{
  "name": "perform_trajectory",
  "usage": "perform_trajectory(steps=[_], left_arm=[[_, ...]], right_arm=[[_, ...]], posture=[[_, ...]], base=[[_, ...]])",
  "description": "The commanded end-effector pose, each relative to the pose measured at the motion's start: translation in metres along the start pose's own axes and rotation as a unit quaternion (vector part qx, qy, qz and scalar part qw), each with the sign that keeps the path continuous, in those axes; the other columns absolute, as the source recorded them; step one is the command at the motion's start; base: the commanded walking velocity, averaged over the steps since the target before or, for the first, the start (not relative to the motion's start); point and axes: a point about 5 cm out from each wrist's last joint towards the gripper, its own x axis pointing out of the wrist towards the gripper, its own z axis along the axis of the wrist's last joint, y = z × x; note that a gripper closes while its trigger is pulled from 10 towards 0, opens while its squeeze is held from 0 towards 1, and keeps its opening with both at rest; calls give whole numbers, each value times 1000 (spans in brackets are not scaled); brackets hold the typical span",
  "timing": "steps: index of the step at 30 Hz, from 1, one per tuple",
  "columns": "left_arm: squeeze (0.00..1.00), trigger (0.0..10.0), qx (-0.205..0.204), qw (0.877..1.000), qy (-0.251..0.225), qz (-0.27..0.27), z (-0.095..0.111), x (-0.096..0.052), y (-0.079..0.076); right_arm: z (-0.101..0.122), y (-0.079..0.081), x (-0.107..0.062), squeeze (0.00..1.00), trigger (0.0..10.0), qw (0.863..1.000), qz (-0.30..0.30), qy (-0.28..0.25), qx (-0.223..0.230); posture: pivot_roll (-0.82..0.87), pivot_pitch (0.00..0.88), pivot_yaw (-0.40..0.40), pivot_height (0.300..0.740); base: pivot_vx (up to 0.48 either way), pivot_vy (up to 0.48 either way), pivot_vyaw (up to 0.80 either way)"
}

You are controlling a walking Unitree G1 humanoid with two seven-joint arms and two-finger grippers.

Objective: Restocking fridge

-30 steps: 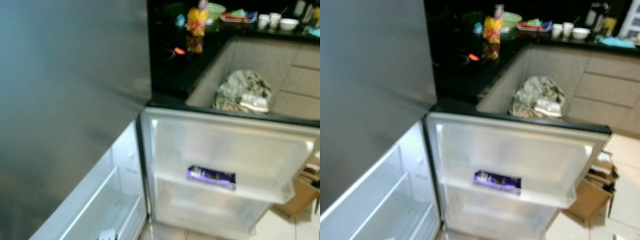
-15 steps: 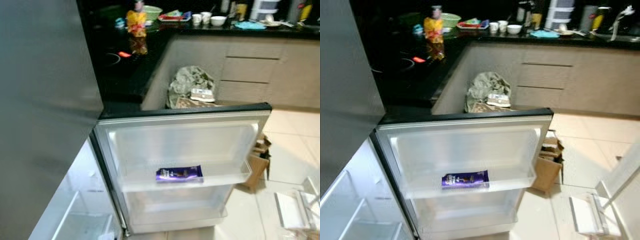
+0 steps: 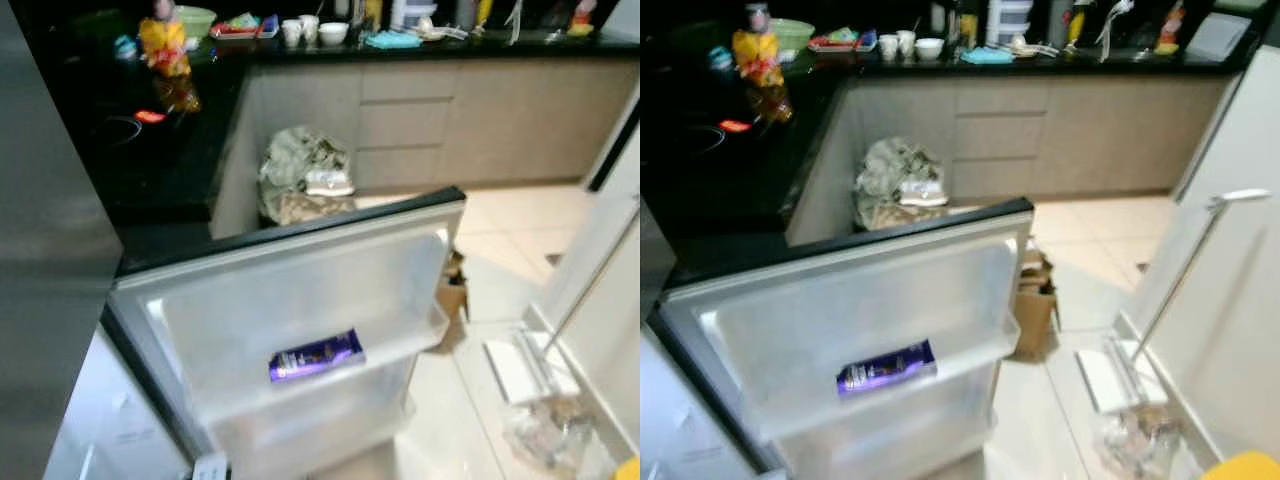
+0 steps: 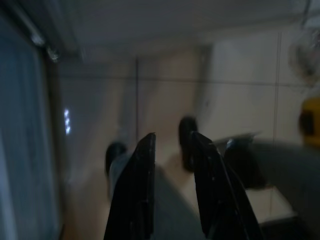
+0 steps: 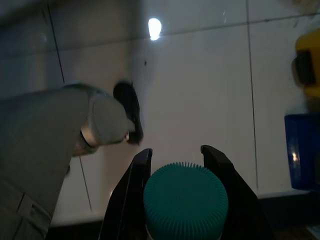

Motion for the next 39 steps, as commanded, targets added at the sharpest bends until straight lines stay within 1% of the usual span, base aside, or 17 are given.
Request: perform_trajectory(steps=[1,9,14,16,18,19,22,23,24,26,27,28,30,32,33,35,39], left_arm=[[0,10000,2,1000,6,3,-3,-1,2],[0,10000,3,1000,5,1,-2,-1,2],[0,10000,7,1000,-10,-25,4,2,-6],[0,10000,14,999,-16,-41,8,4,-10],[0,10000,35,997,-16,-61,11,5,-15],[0,10000,35,997,-16,-61,11,5,-15],[0,10000,63,994,-24,-82,18,8,-22],[0,10000,68,993,-30,-88,22,9,-24],[0,10000,68,993,-30,-88,22,9,-24],[0,10000,74,991,-45,-102,31,12,-30],[0,10000,78,989,-53,-111,35,13,-34],[0,10000,78,989,-53,-111,35,13,-34],[0,10000,89,987,-62,-116,42,15,-38],[0,10000,88,986,-64,-124,44,16,-40],[0,10000,88,986,-64,-124,44,16,-40],[0,10000,90,986,-61,-130,45,17,-43],[0,10000,92,985,-53,-134,42,17,-44]], right_arm=[[1,1,0,0,10000,1000,-2,-4,9],[5,-1,0,0,10000,1000,-5,-11,5],[9,-7,0,0,10000,1000,-20,-18,3],[11,-12,-1,0,10000,999,-34,-20,-10],[18,-24,-3,0,10000,997,-68,-28,-21],[18,-24,-3,0,10000,997,-68,-28,-21],[36,-45,-7,0,10000,991,-115,-65,30],[44,-50,-8,0,10000,989,-121,-80,38],[44,-50,-8,0,10000,989,-121,-80,38],[60,-55,-10,0,10000,986,-121,-107,37],[68,-55,-10,0,10000,985,-116,-120,33],[68,-55,-10,0,10000,985,-116,-120,33],[81,-53,-10,0,10000,984,-107,-137,22],[87,-49,-9,0,10000,984,-101,-145,12],[87,-49,-9,0,10000,984,-101,-145,12],[94,-40,-7,0,10000,985,-83,-154,-5],[95,-30,-4,0,10000,986,-65,-154,-19]], posture=[[-77,26,13,740],[-78,26,12,740],[-79,29,11,740],[-79,29,11,740],[-79,32,9,740],[-79,32,9,740],[-77,33,8,740],[-77,33,8,740],[-77,33,8,740],[-77,33,8,740],[-83,34,7,740],[-83,34,7,740],[-86,32,6,740],[-86,32,6,740],[-86,32,6,740],[-86,32,6,740],[-85,34,7,740]], base=[[0,0,0],[0,0,0],[0,0,0],[0,0,0],[0,0,0],[0,0,0],[0,0,0],[0,0,0],[0,0,0],[0,0,0],[0,0,0],[0,0,0],[0,0,0],[0,0,0],[0,0,0],[0,-424,0],[0,-469,0]])
